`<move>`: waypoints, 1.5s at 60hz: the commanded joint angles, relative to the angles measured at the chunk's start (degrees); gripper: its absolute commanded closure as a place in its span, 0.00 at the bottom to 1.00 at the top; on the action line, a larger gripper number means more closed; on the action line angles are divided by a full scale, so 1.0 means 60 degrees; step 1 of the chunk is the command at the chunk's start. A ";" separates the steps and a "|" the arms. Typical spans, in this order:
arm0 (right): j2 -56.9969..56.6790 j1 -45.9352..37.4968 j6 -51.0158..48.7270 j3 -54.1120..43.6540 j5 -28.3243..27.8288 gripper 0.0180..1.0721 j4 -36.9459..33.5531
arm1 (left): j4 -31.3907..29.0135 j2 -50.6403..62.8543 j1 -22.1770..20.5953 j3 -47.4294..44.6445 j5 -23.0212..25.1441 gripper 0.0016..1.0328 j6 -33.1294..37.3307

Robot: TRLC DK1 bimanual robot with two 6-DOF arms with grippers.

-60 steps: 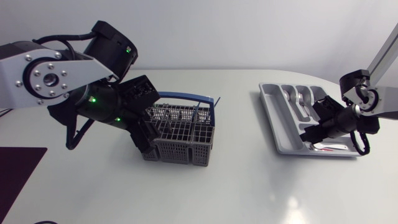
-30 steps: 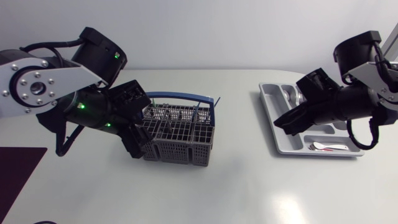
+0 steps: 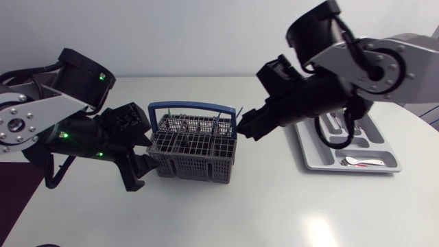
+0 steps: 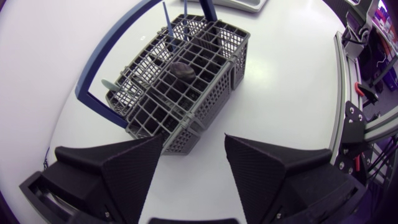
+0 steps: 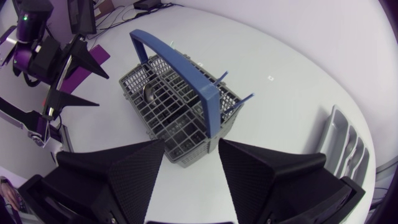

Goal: Unload the cutlery basket into the drawer organizer.

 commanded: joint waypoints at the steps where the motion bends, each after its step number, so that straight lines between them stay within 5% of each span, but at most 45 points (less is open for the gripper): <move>1: 0.0717 0.0389 0.0902 0.0352 0.0133 0.39 0.0098 | 0.0124 -0.0268 0.0111 -0.0404 0.0231 0.33 0.0422; 34: 0.2900 0.2571 0.2177 0.1642 0.1539 0.39 0.0933 | 0.0901 -0.0444 0.0565 -0.1034 0.0875 0.28 0.0978; 64: 0.4057 0.2996 0.2572 0.2564 0.2316 0.44 0.1167 | 0.1399 -0.0429 0.0990 -0.1430 0.1373 0.23 0.1330; 90: 0.4555 0.3099 0.2675 0.2916 0.2843 0.62 0.1299 | 0.1516 -0.0400 0.1020 -0.1532 0.1388 0.22 0.1432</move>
